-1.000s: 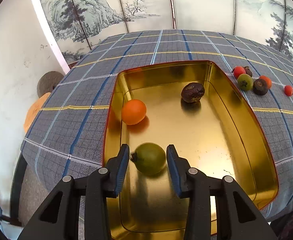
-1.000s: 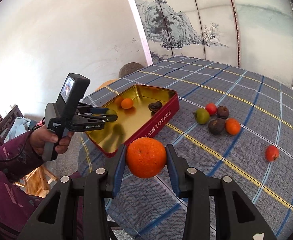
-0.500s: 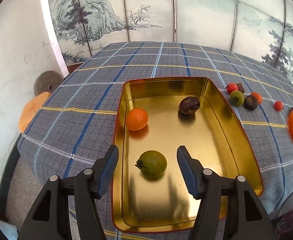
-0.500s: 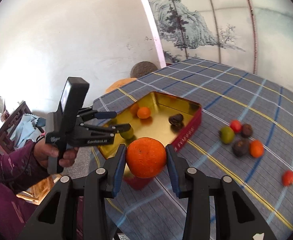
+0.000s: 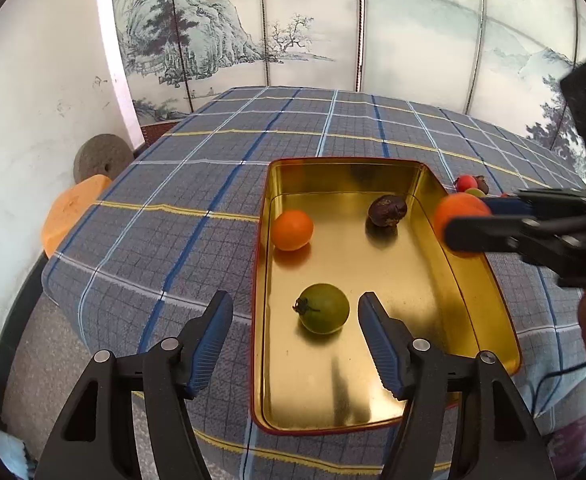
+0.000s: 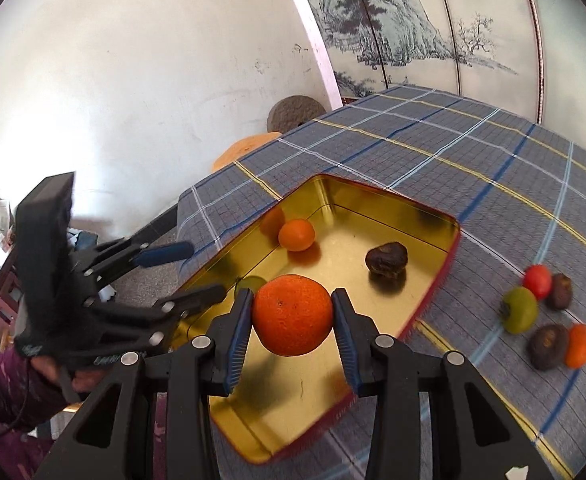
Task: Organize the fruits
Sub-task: 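Lower the large orange into the tin and open the right gripper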
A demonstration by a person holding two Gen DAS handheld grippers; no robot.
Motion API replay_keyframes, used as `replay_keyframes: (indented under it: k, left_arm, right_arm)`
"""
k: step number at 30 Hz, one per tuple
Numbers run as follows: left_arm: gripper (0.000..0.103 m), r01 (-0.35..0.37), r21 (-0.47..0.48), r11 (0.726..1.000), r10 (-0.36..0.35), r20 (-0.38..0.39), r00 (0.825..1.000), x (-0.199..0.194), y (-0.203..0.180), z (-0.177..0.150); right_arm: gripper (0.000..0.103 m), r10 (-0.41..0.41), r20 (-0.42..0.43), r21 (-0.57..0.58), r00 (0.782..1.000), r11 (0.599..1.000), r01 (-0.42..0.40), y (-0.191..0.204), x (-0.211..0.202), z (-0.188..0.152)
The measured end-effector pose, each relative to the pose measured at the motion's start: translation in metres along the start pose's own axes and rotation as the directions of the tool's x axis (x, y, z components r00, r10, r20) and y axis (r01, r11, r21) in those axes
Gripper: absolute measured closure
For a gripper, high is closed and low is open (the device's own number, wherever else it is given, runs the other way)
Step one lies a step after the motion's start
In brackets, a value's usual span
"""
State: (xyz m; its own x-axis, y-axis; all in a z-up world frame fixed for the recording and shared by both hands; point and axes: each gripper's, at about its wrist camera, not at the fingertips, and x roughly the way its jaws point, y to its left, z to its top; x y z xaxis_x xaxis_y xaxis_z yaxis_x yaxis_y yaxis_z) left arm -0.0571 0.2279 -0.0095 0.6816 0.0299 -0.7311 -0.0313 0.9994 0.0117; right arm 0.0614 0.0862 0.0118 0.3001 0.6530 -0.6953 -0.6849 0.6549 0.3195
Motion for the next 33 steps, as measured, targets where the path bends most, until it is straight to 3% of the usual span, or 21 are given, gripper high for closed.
replay_keyframes:
  k: [11,22,30,33]
  left_arm:
    - [0.034,0.003,-0.02,1.0,-0.003,-0.005,1.0,-0.005,0.008,-0.007]
    - [0.031,0.004,-0.013,1.0,-0.005,-0.017,1.0,-0.004,0.005,-0.009]
    - [0.031,0.001,-0.005,1.0,-0.001,-0.026,1.0,-0.004,0.002,-0.01]
    - [0.031,0.001,-0.005,1.0,-0.001,-0.033,0.999,-0.004,0.001,-0.01]
  right_arm:
    - [0.065,-0.051,-0.092,0.009,0.994,0.999,0.052,-0.012,0.054,0.022]
    - [0.065,-0.08,-0.126,0.025,0.989,0.996,0.084,-0.019,0.079,0.032]
    - [0.064,-0.101,-0.09,0.016,0.991,0.995,0.103,-0.02,0.086,0.046]
    - [0.056,-0.091,-0.033,0.042,0.995,0.995,0.092,-0.022,0.077,0.05]
